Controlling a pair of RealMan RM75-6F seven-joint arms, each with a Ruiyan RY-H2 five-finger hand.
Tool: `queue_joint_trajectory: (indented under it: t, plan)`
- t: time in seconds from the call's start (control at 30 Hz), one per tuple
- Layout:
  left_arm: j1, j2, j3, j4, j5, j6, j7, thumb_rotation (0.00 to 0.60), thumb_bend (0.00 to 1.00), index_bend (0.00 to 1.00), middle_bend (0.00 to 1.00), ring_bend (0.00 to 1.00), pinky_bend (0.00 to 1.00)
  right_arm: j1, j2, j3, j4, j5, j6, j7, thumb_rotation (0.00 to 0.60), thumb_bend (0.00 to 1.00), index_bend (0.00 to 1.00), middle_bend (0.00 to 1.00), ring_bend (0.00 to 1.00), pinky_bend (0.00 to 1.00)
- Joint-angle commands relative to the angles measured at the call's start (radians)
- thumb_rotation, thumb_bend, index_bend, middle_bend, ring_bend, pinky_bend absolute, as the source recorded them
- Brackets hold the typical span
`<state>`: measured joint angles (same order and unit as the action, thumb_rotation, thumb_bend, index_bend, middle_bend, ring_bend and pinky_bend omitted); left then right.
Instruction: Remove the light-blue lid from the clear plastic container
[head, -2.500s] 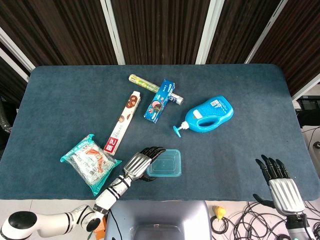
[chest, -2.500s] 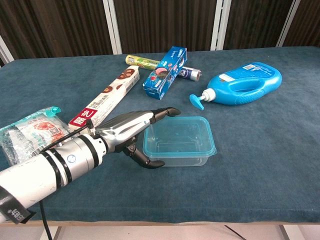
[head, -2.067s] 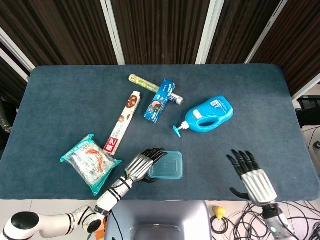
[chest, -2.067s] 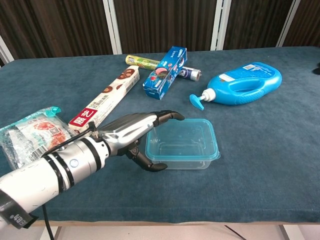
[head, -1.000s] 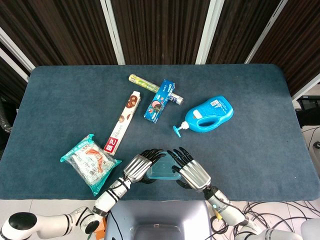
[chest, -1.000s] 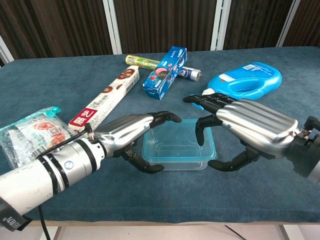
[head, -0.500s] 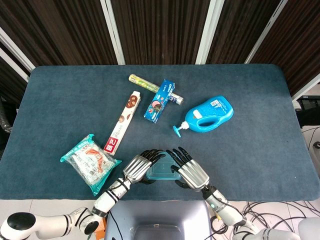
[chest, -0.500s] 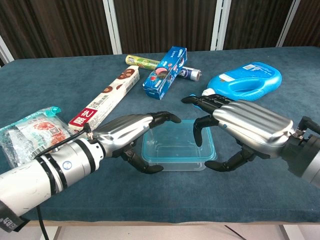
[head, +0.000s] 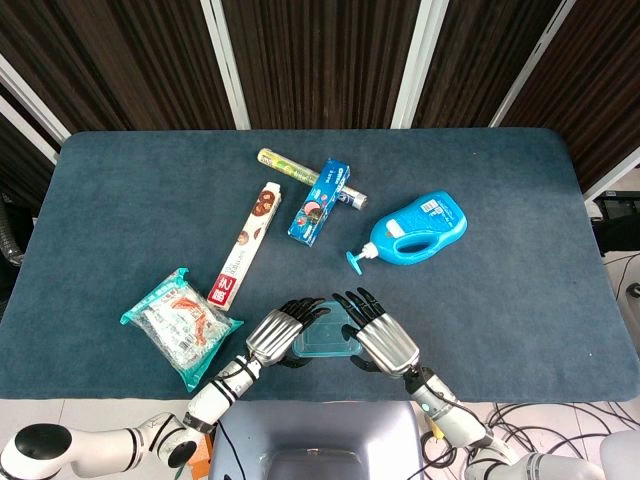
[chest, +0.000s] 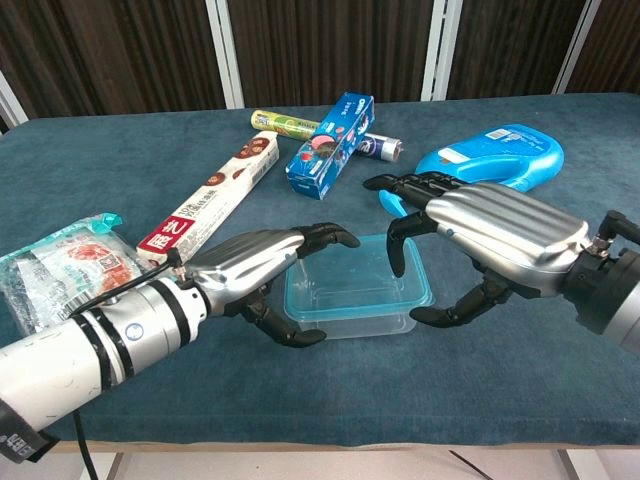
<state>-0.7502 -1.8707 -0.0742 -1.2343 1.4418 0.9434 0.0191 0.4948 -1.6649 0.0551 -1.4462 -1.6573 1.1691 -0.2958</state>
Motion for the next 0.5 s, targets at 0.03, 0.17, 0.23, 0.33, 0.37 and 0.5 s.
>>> queue_joint_trajectory:
  t: [0.03,0.17,0.23,0.33,0.37,0.5]
  plan:
    - [0.0,0.0,0.001,0.0,0.002,0.001,0.002,0.6,0.26,0.17,0.24,0.21,0.23,0.002,0.008,0.003,-0.015,0.005,0.004,-0.009,0.6,0.2,0.52,0.01,0.0,0.0]
    - [0.0,-0.001,0.001,0.002,0.003,0.001,0.003,0.6,0.26,0.17,0.24,0.21,0.23,0.005,0.019,0.007,-0.036,0.013,0.008,-0.02,0.6,0.2,0.52,0.01,0.0,0.0]
    - [0.0,-0.001,0.002,0.003,0.003,0.0,0.004,0.6,0.26,0.17,0.24,0.21,0.23,0.006,0.023,0.01,-0.045,0.019,0.008,-0.024,0.6,0.2,0.52,0.01,0.0,0.0]
    - [0.0,-0.002,0.004,0.007,0.006,0.002,0.007,0.6,0.26,0.17,0.24,0.22,0.24,0.01,0.027,0.013,-0.057,0.029,0.005,-0.028,0.6,0.2,0.52,0.01,0.0,0.0]
    - [0.0,-0.003,0.005,0.008,0.007,0.002,0.008,0.6,0.26,0.17,0.25,0.22,0.24,0.011,0.028,0.014,-0.059,0.031,0.004,-0.029,0.6,0.2,0.52,0.01,0.0,0.0]
    - [-0.001,-0.005,0.009,0.016,0.011,0.002,0.014,0.6,0.26,0.17,0.25,0.22,0.24,0.014,0.031,0.014,-0.068,0.04,0.001,-0.034,0.6,0.2,0.52,0.01,0.0,0.0]
